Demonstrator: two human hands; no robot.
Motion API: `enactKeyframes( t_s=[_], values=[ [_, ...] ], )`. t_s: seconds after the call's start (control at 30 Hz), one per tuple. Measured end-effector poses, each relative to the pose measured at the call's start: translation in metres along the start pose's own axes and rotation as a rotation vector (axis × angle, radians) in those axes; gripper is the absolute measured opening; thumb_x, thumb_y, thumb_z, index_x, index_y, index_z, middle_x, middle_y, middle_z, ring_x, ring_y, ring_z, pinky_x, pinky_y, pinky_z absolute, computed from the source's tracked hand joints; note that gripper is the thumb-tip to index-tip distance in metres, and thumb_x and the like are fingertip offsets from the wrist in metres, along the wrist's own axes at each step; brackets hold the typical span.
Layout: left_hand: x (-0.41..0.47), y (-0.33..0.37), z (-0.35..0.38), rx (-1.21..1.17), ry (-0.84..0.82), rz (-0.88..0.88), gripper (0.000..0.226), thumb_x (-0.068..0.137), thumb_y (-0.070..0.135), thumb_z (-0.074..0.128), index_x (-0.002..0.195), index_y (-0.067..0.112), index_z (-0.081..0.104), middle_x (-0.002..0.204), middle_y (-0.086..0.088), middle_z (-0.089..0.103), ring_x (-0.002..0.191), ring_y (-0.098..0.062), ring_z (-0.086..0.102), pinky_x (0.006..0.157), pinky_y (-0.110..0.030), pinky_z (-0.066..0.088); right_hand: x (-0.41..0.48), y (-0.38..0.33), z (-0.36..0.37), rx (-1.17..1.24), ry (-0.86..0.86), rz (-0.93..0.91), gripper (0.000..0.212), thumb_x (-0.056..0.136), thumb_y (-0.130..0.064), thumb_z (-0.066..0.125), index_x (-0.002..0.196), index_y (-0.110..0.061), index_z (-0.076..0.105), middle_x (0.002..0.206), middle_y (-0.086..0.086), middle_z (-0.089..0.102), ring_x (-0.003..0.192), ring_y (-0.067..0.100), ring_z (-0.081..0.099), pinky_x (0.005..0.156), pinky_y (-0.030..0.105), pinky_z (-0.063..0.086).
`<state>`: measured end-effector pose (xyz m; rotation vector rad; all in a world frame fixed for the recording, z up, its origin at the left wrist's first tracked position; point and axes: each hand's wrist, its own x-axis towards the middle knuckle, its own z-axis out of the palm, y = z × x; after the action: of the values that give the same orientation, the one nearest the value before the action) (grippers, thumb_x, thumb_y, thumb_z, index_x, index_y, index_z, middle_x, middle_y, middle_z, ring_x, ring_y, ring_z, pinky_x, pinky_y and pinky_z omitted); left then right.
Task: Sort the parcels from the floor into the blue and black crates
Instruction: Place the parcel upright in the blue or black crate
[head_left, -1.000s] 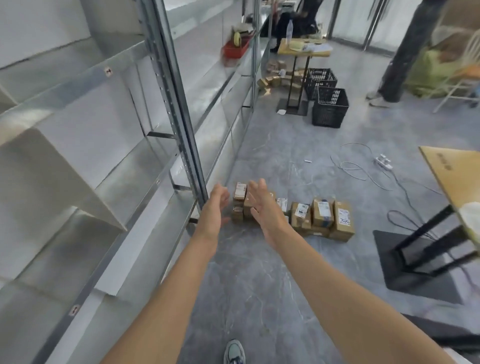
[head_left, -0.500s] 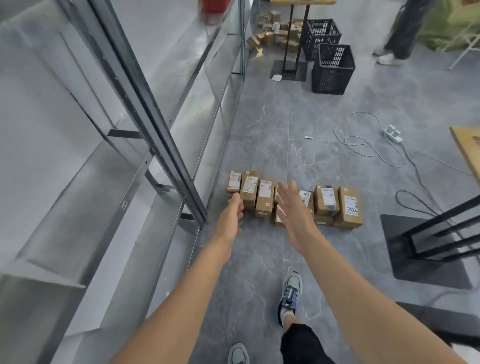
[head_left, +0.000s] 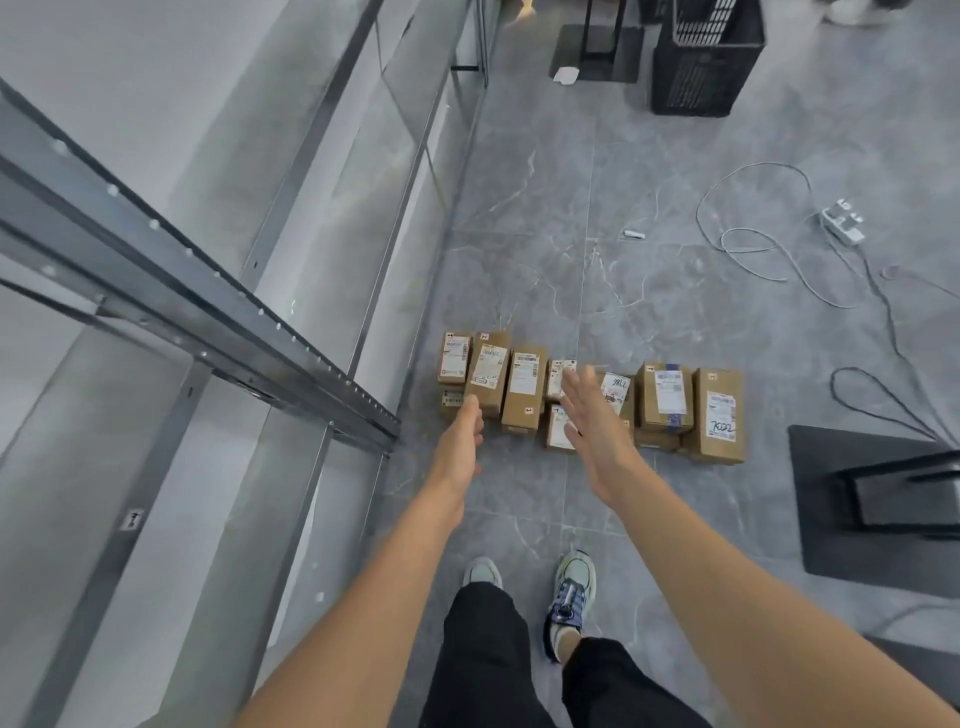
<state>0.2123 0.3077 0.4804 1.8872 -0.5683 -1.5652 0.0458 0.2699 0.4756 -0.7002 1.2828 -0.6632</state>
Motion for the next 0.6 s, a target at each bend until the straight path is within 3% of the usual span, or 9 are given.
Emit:
enactKeyframes(
  t_s=[0.37,0.6],
  values=[
    [0.159,0.044,-0.024,0.034,-0.027,-0.135,0.066,0.106,0.061,0.028,0.158,0.02,0.037,0.162,-0.002,0.039,0.148,-0.021,0.037,0.121,-0.046,0.029,0.149,-0.009,0.029,-0.055,0.015,0.172,0.079,0.101,-0.076,0.023,0.167,-0.032,0.022,0.174,-0.009,0.02,0.16,0.016,0.02,0.131,0.049,0.013],
    [0.291,0.054,-0.059,0.102,-0.021,-0.258,0.067,0.102,0.067,0.032,0.153,0.026,0.043,0.159,0.001,0.043,0.143,-0.019,0.042,0.108,-0.042,0.035,0.255,0.001,0.057,-0.061,0.068,0.304,0.079,0.102,-0.075,0.023,0.167,-0.03,0.019,0.174,-0.009,0.018,0.16,0.015,0.019,0.131,0.052,0.012]
  ],
)
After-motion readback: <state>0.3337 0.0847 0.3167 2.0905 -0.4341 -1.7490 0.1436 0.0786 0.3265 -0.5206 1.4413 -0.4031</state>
